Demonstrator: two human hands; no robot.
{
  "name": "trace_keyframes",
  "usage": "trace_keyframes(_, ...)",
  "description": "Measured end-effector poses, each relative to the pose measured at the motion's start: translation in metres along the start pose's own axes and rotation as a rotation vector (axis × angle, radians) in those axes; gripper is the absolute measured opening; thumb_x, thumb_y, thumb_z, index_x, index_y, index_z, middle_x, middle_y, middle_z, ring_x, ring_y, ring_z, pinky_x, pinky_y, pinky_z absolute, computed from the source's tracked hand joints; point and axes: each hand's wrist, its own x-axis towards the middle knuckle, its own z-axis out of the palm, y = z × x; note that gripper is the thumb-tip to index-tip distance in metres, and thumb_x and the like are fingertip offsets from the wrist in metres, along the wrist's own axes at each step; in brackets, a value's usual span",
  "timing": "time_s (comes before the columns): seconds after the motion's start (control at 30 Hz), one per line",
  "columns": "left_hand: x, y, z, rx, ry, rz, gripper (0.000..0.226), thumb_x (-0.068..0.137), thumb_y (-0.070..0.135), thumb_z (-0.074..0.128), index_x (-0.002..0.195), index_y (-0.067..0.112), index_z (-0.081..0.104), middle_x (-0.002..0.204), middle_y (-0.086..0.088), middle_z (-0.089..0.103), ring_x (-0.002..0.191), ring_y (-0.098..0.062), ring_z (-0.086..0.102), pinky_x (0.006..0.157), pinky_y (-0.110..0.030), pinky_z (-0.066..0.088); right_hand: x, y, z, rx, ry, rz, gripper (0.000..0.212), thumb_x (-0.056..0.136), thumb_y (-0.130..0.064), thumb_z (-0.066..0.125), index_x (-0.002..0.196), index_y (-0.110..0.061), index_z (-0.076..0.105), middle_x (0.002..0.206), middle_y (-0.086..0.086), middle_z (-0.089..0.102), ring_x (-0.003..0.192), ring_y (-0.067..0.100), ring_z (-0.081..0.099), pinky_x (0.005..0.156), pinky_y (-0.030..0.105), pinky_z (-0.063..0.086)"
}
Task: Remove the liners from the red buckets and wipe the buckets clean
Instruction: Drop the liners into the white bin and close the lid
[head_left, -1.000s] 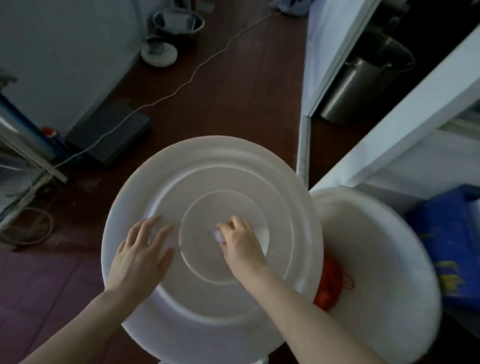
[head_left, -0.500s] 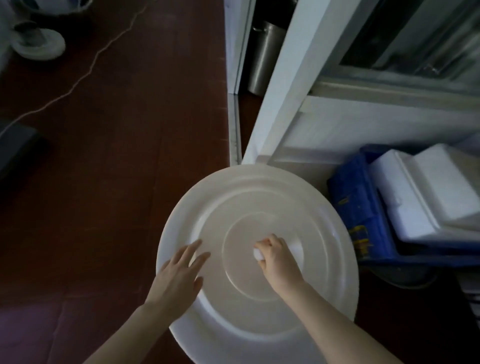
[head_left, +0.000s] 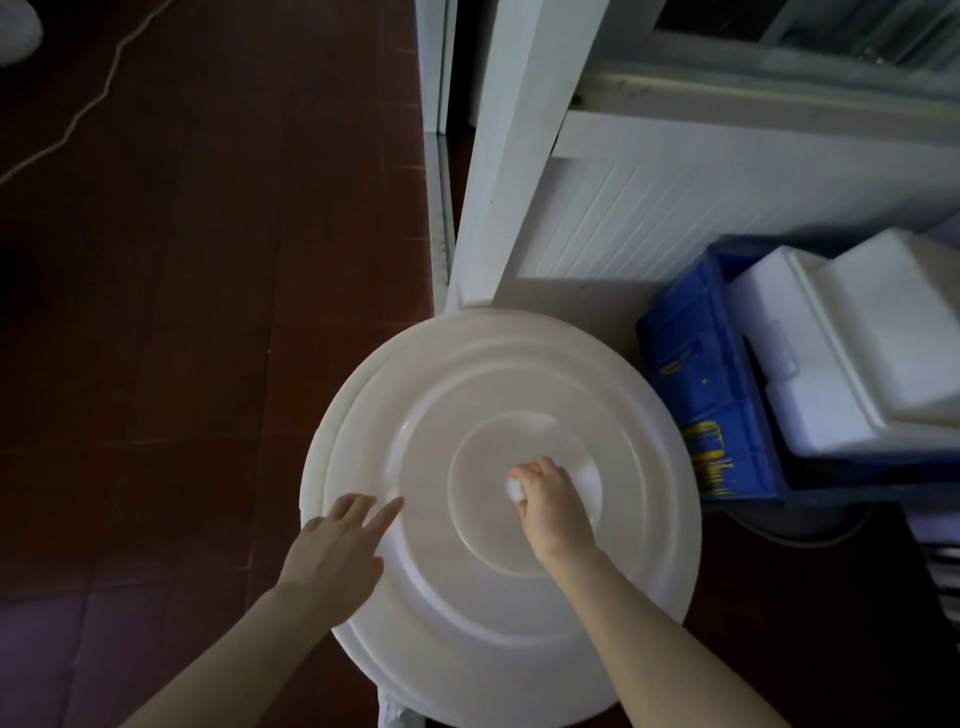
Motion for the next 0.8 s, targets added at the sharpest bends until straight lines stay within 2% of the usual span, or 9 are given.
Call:
trace_keyframes(0.13, -0.002, -0.01, -0.001, -0.009, 0.004, -0.019, 0.069, 0.095, 0.033, 0.047, 0.154, 0.032, 0.012, 0.155, 0.006, 0.025, 0.144, -0.015, 0.02, 0.102, -0.032, 0.041, -0.001, -0.003, 0.004, 0.0, 0.034, 0.023, 0.031, 0.091, -0.008, 0.053, 0.121, -0.016, 0.059, 0.119, 0.007, 0.053, 0.112, 0.026, 0.051, 0.093, 0.031, 0.038)
trace_keyframes(0.2, -0.009, -0.015, -0.003, -0.033, 0.006, -0.03, 0.068, 0.095, 0.033, 0.047, 0.154, 0.033, 0.014, 0.156, 0.006, 0.025, 0.144, -0.015, 0.02, 0.103, -0.033, 0.04, -0.004, -0.008, 0.002, 0.006, 0.061, 0.008, 0.037, 0.091, -0.012, 0.058, 0.128, -0.015, 0.056, 0.124, 0.007, 0.052, 0.117, 0.026, 0.05, 0.096, 0.032, 0.04)
trace_keyframes(0.3, -0.025, -0.026, -0.008, -0.084, 0.028, -0.081, 0.067, 0.095, 0.034, 0.048, 0.154, 0.033, 0.017, 0.154, 0.006, 0.029, 0.142, -0.016, 0.024, 0.101, -0.032, 0.042, -0.007, -0.029, -0.007, -0.003, 0.086, -0.073, 0.044, 0.093, -0.016, 0.057, 0.137, -0.013, 0.05, 0.133, 0.007, 0.05, 0.124, 0.026, 0.046, 0.099, 0.035, 0.043)
trace_keyframes(0.43, -0.056, -0.057, -0.014, -0.134, 0.089, -0.169, 0.061, 0.094, 0.034, 0.048, 0.151, 0.031, 0.025, 0.144, 0.009, 0.039, 0.135, -0.014, 0.032, 0.096, -0.031, 0.045, -0.011, -0.076, -0.014, 0.03, 0.115, -0.244, 0.041, 0.092, -0.011, 0.058, 0.133, -0.01, 0.055, 0.129, 0.009, 0.055, 0.12, 0.028, 0.05, 0.097, 0.037, 0.045)
trace_keyframes(0.6, -0.119, -0.117, -0.023, -0.227, 0.217, -0.318, 0.057, 0.094, 0.032, 0.052, 0.148, 0.028, 0.035, 0.135, 0.009, 0.046, 0.128, -0.014, 0.04, 0.093, -0.031, 0.047, -0.021, -0.167, -0.01, -0.013, 0.095, -0.465, 0.041, 0.095, -0.016, 0.057, 0.136, -0.013, 0.052, 0.129, 0.005, 0.055, 0.118, 0.023, 0.05, 0.097, 0.033, 0.046)
trace_keyframes(0.8, -0.252, -0.206, -0.028, -0.273, 0.36, -0.56, 0.052, 0.094, 0.031, 0.051, 0.144, 0.028, 0.041, 0.134, 0.006, 0.049, 0.128, -0.017, 0.041, 0.097, -0.035, 0.043, -0.072, -0.331, 0.005, -0.117, 0.004, -0.734, 0.046, 0.097, -0.026, 0.054, 0.141, -0.017, 0.046, 0.132, 0.001, 0.053, 0.119, 0.021, 0.049, 0.098, 0.035, 0.046)
